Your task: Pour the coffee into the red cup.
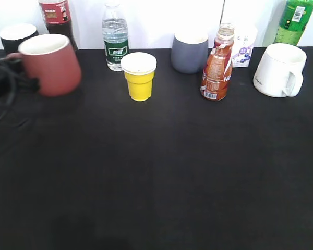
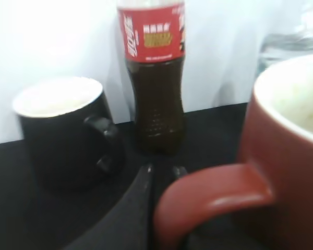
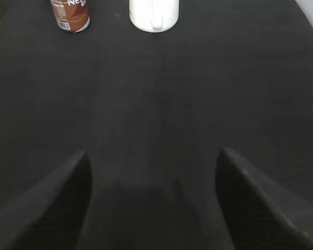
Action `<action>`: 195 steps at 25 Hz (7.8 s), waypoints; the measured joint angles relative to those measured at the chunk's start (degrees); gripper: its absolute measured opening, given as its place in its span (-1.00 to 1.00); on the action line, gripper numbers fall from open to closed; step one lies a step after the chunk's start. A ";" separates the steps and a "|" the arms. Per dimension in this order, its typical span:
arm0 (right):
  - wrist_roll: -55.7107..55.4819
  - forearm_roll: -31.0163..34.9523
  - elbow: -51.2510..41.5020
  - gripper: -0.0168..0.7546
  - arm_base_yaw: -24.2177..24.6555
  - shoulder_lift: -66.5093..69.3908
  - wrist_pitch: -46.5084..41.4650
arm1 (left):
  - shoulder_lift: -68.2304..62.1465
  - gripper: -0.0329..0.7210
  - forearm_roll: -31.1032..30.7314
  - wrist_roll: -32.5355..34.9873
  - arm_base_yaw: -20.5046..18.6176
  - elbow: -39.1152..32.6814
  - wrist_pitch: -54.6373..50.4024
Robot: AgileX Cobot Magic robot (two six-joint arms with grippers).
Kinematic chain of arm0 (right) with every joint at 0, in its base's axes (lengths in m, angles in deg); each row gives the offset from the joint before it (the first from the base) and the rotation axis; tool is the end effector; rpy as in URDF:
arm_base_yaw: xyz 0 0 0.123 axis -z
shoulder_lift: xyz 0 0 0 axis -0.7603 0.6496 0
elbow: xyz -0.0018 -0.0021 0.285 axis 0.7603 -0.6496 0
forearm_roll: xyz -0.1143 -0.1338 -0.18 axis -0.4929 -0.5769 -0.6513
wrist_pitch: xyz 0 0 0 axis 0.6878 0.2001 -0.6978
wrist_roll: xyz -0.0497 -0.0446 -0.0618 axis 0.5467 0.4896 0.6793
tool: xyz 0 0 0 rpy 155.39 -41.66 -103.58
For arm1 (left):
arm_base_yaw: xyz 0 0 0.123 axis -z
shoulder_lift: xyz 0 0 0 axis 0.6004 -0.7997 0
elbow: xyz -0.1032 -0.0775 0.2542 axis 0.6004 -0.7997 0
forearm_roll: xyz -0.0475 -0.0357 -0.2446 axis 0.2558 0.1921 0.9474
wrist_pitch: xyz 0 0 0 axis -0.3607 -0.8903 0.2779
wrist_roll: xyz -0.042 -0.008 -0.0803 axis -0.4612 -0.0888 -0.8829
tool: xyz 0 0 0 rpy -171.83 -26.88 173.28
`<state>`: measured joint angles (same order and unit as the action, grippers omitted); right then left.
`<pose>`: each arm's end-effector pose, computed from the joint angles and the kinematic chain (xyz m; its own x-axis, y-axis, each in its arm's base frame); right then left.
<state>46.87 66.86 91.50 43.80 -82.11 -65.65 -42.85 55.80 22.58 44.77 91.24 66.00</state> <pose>-0.0055 -0.0006 0.2797 -0.4254 -0.0424 -0.9040 -0.0991 0.9951 -0.0001 0.3079 -0.0483 0.1775 -0.1222 0.0997 -0.9875 0.2084 0.9753 0.0726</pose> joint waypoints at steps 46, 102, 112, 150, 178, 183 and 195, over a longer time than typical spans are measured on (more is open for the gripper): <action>5.62 19.50 2.03 0.77 -23.31 102.46 113.45 | 20.99 -0.75 -10.66 -0.04 3.16 -16.97 -0.21; 19.42 -10.62 20.72 0.41 -35.56 99.88 98.56 | 14.19 -0.72 -20.60 -5.93 8.39 -16.97 5.01; 50.04 -9.52 20.72 0.41 -35.56 99.99 98.06 | 14.19 -0.69 -22.74 -3.72 8.38 -16.97 2.96; 78.89 -3.67 20.72 0.41 -35.56 99.99 102.93 | 14.19 -0.67 -25.01 -3.71 8.38 -16.97 10.95; 84.03 -3.48 20.72 0.41 -35.56 99.99 104.13 | 14.19 -0.65 -25.06 -3.71 8.45 -16.97 11.84; 84.27 -3.48 20.72 0.41 -35.56 99.99 104.34 | 14.19 -0.65 -25.06 -3.71 8.45 -16.97 11.84; 84.34 -3.48 20.72 0.41 -35.56 99.99 104.53 | 14.19 -0.65 -25.11 -3.71 8.45 -16.97 11.79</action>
<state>131.21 63.39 112.22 8.24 17.89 38.88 -28.65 30.69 18.87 53.22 74.28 77.80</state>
